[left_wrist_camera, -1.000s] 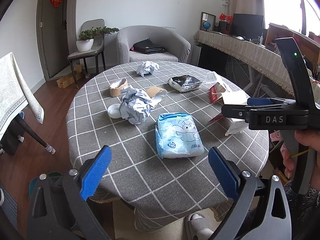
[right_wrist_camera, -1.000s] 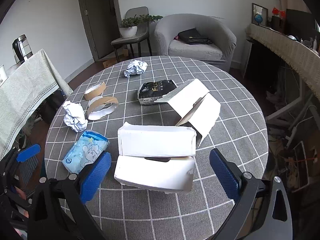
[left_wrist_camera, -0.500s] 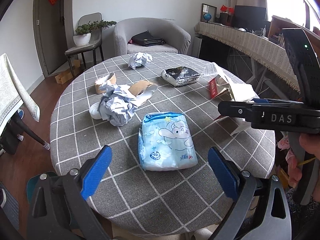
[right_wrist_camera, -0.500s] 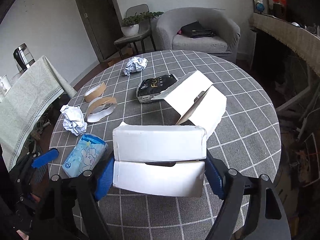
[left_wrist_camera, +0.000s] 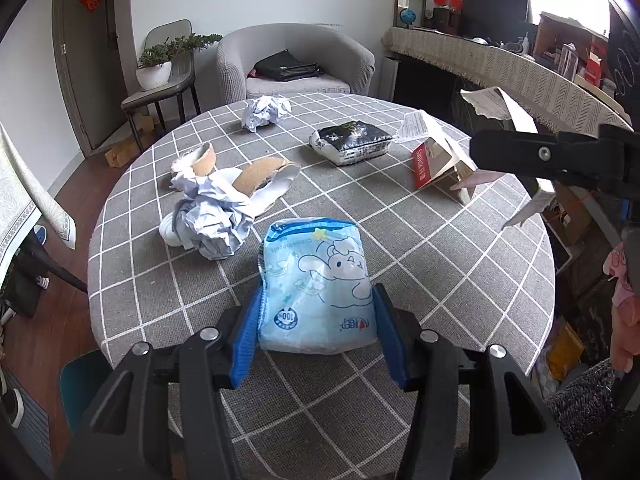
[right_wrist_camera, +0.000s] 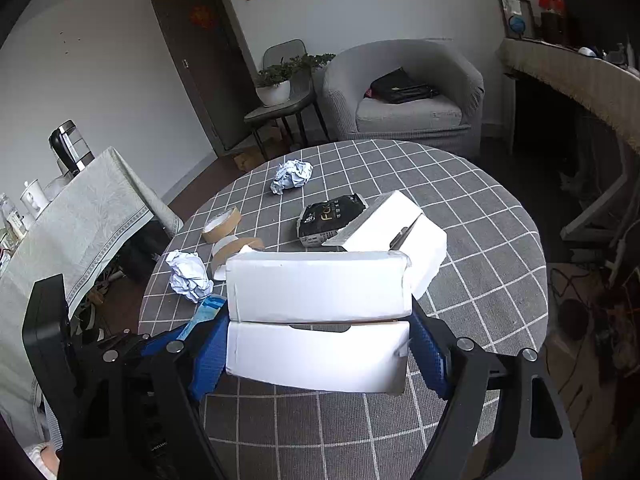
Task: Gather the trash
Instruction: 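Close the left tool on the wipes packet while the right tool grips the tissue box, then carry the wipes packet and tissue box over the teal bin with both tools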
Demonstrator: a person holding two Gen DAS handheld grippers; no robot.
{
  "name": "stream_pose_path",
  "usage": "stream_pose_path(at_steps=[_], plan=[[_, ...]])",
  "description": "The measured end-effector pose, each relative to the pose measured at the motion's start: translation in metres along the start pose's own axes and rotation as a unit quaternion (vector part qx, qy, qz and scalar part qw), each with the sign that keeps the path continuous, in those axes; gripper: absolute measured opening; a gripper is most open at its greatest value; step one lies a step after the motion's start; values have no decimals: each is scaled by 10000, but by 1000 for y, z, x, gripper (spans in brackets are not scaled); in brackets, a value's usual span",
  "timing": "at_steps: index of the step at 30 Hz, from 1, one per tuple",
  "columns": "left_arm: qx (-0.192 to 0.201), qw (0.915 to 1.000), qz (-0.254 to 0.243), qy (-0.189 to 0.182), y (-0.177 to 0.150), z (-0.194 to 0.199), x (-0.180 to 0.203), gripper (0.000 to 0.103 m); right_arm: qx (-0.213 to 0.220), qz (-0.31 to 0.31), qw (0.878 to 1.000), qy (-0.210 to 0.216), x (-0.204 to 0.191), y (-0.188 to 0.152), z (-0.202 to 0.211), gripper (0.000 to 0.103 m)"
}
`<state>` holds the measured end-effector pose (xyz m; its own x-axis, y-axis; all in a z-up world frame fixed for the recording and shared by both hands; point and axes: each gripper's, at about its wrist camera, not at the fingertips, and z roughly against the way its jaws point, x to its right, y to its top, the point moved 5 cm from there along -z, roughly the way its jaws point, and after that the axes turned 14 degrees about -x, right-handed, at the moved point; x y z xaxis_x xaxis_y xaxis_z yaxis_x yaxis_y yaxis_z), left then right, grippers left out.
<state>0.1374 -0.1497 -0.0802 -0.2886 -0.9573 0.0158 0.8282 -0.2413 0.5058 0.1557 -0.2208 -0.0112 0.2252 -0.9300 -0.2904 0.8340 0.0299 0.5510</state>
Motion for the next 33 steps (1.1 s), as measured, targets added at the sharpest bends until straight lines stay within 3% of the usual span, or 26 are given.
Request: stream_pose_path(at_steps=[6,12,20,33], plan=[[294,9996,-27,-39,7,30,-4,55,124,-65,9998,138,-3,6,2,80],[539,9984,70,181,11,61,-29,55,309,-162,9985,415,-21,16,3,80],[744,9947,490,522,7,85,-102,55,260,296,9978,532,-82,29,-18,80],[758,9823,1422,951,-30,84,-226,55,-24,922,9933,693,-164,35,-60,80]])
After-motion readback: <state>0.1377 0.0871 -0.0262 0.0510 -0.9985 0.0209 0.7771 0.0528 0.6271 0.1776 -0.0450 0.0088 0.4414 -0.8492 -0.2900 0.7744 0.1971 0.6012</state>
